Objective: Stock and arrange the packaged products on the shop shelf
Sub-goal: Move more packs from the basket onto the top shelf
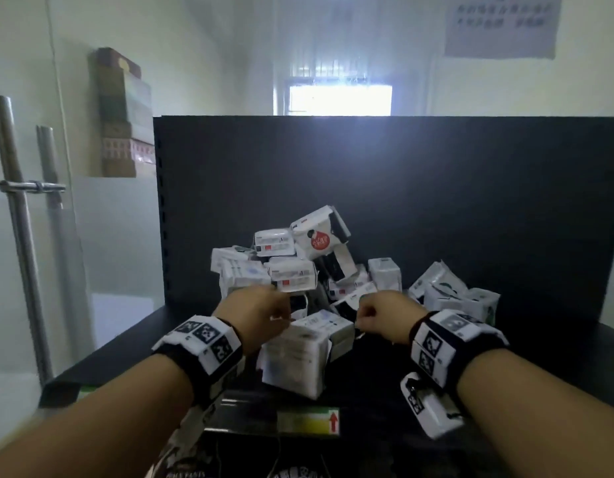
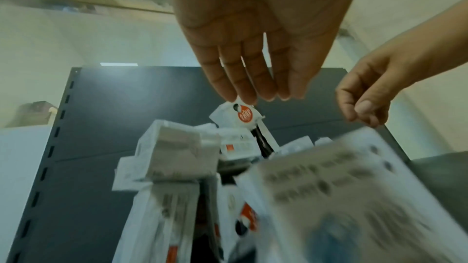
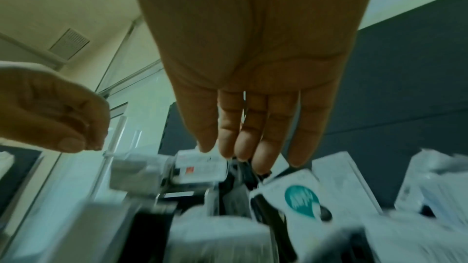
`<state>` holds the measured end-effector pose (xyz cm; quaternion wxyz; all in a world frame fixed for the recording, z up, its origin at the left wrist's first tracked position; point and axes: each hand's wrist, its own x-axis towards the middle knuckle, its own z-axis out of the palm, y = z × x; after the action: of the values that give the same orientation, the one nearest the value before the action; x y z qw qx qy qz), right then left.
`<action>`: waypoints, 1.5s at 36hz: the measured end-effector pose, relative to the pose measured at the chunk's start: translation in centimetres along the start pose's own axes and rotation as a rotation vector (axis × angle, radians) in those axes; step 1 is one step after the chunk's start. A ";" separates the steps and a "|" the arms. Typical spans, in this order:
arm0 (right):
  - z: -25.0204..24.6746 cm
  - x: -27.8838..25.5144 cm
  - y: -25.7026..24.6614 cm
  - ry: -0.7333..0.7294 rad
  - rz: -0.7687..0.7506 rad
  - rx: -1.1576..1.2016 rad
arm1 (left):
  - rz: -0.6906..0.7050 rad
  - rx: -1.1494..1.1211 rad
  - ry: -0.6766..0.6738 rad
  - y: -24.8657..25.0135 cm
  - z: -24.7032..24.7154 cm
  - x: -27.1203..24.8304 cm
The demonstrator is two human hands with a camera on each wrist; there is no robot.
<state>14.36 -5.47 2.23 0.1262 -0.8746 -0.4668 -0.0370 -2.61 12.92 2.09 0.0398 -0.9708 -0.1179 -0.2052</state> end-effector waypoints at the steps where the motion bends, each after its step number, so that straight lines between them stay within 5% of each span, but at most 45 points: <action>1: -0.7 1.0 -0.2 0.051 0.019 0.002 | 0.000 0.011 0.043 -0.8 -0.6 0.7; 7: -5.0 6.3 -1.5 0.200 0.103 -0.088 | -0.131 0.093 0.013 -5.4 -2.2 4.4; 14: -7.1 11.9 -2.7 0.302 0.026 -0.286 | -0.268 0.164 -0.080 -6.7 -0.7 6.6; 22: -7.8 18.4 -1.5 0.181 -0.017 -0.384 | -0.431 0.186 -0.277 -6.8 0.9 7.4; 29: -6.9 22.6 -1.4 0.149 -0.039 -0.385 | -0.473 0.223 -0.239 -6.5 2.8 7.1; 44: -6.6 20.0 -1.3 0.331 -0.070 -0.318 | -0.473 0.323 -0.200 -6.7 2.3 7.4; 54: -9.7 14.8 -1.6 0.381 -0.035 -0.185 | -0.533 0.037 0.095 -9.5 -0.8 6.1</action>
<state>21.90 4.89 14.59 0.1308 -0.8514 -0.4442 -0.2465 0.20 23.33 5.57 0.0075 -0.8939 -0.3710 -0.2514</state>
